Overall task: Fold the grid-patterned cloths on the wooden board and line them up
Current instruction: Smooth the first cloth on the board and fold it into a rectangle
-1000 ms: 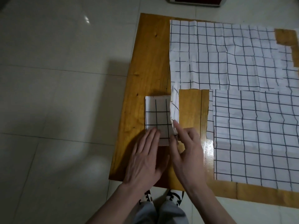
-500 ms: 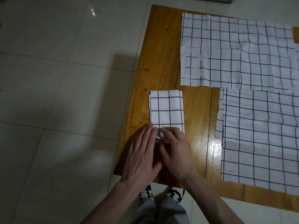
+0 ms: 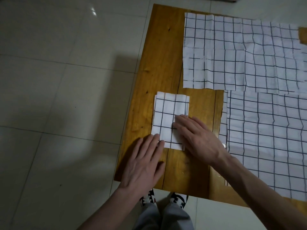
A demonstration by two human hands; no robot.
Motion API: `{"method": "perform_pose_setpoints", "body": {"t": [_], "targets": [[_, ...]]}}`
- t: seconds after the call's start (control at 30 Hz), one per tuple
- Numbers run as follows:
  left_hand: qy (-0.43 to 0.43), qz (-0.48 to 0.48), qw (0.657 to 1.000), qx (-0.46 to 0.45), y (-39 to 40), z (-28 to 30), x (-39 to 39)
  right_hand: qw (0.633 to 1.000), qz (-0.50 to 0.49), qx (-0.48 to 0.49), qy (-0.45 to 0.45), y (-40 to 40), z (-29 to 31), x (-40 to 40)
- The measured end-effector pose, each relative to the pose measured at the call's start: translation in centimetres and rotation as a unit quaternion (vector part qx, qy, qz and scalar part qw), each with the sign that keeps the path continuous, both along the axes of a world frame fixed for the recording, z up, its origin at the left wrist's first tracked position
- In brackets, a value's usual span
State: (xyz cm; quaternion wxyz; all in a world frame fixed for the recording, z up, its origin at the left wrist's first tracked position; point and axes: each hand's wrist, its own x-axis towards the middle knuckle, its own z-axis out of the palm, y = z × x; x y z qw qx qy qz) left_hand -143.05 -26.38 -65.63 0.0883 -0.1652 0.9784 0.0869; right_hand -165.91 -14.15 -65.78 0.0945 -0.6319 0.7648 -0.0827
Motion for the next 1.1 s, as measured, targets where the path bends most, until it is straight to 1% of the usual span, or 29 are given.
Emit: {"method": "perform_pose_setpoints", "body": {"t": [0.07, 0.17, 0.23, 0.33, 0.4, 0.5, 0.6, 0.73, 0.8, 0.93, 1.1], "targets": [[-0.009, 0.019, 1.000, -0.012, -0.6, 0.2, -0.3, 0.999, -0.029, 0.016, 0.017, 0.6, 0.4, 0.6], [-0.013, 0.054, 0.998, -0.021, -1.4, 0.4, -1.0, 0.989, -0.136, 0.051, 0.019, 0.9, 1.3, 3.1], [-0.007, 0.056, 0.998, -0.018, -1.6, 0.6, -1.6, 0.979, -0.190, 0.076, 0.008, 0.6, 1.8, 5.1], [0.007, 0.018, 1.000, -0.010, -1.3, 0.6, -2.4, 0.970, -0.224, 0.095, -0.015, 0.0, 2.1, 6.8], [0.007, -0.013, 1.000, -0.009, -0.7, 0.4, -2.6, 0.967, -0.237, 0.087, -0.027, -0.5, 2.4, 7.1], [-0.014, -0.024, 0.999, -0.022, -0.4, 0.2, -2.7, 0.966, -0.252, 0.061, -0.024, -0.5, 2.6, 7.0], [-0.018, -0.014, 0.999, -0.026, -1.0, 0.2, -2.8, 0.971, -0.233, 0.040, -0.020, 0.3, 2.6, 6.8], [0.010, -0.013, 1.000, -0.021, -0.6, 0.2, -2.7, 0.990, -0.130, 0.054, -0.025, 1.6, 1.7, 7.3], [0.014, -0.018, 1.000, -0.016, 0.2, -0.1, -2.6, 0.993, -0.098, 0.062, -0.028, 1.8, 1.2, 7.7], [-0.009, -0.005, 1.000, -0.011, 0.8, -1.0, -2.0, 0.993, -0.080, 0.085, -0.036, 2.2, 0.3, 7.9], [-0.016, -0.006, 1.000, -0.008, 0.6, -1.3, -1.9, 0.992, -0.075, 0.091, -0.051, 2.7, 0.0, 7.4]]}}
